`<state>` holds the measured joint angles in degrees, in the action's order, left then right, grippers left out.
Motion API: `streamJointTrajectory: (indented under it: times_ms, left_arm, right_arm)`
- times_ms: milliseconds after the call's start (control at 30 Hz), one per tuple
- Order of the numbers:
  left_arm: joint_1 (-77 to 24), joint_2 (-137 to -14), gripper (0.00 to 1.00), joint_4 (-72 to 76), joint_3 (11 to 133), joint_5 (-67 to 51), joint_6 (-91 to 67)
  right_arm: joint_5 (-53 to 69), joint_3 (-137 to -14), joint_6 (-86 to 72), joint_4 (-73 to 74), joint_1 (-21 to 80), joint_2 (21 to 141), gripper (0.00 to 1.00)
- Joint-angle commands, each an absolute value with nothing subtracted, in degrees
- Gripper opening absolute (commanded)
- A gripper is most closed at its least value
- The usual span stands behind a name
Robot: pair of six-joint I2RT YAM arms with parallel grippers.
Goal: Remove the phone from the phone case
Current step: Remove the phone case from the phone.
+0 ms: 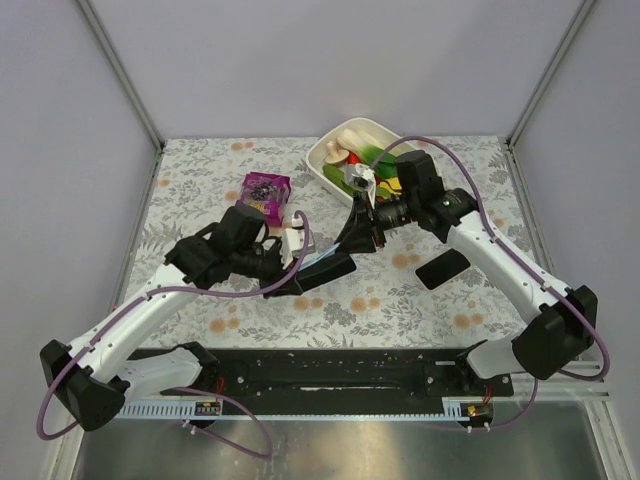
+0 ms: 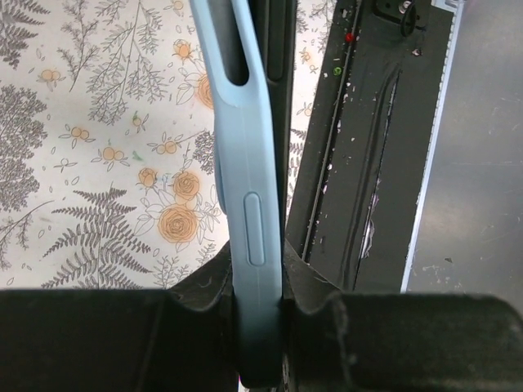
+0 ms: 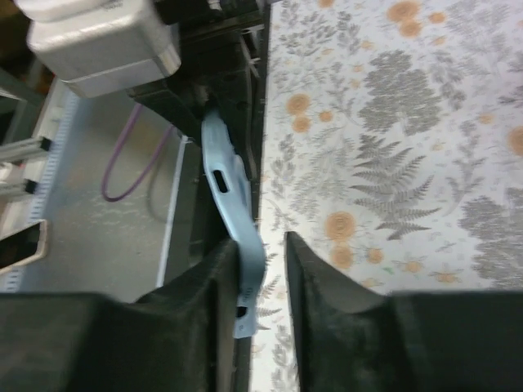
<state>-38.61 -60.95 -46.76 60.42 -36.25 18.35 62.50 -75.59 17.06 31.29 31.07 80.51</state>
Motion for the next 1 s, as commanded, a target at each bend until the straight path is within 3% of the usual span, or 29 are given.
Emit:
streamJointTrajectory:
  times_ms: [0, 100, 200, 433, 700, 867, 967]
  left_arm:
    - [-38.3, -59.9, 0.0, -27.4, 66.8, -39.5, 18.0]
    - [-38.3, -59.9, 0.0, -26.8, 66.4, -39.4, 17.7]
    - [-38.3, -60.0, 0.0, -26.3, 65.9, -39.7, 17.4]
    - [-38.4, -60.8, 0.0, -25.8, 65.1, -42.4, 18.4]
    - [-38.1, -62.0, 0.0, -24.2, 64.1, -41.7, 17.0]
    - [-38.1, -62.6, 0.0, -23.9, 64.5, -42.7, 16.3]
    - [-38.1, -62.5, 0.0, -23.7, 64.7, -43.2, 15.7]
  right_arm:
    - [70.0, -75.3, 14.6, 35.1, 33.7, 83.1, 0.24]
    - [72.2, -75.8, 13.9, 35.0, 34.3, 84.1, 0.04]
    - [75.2, -76.4, 13.2, 34.9, 35.0, 85.1, 0.0]
    - [82.3, -78.3, 10.8, 35.1, 36.4, 87.4, 0.0]
    - [75.1, -76.6, 11.4, 35.1, 36.7, 84.6, 0.01]
    - [72.2, -76.8, 11.2, 35.2, 37.0, 83.8, 0.19]
    - [71.8, -76.8, 11.2, 35.1, 37.4, 84.1, 0.24]
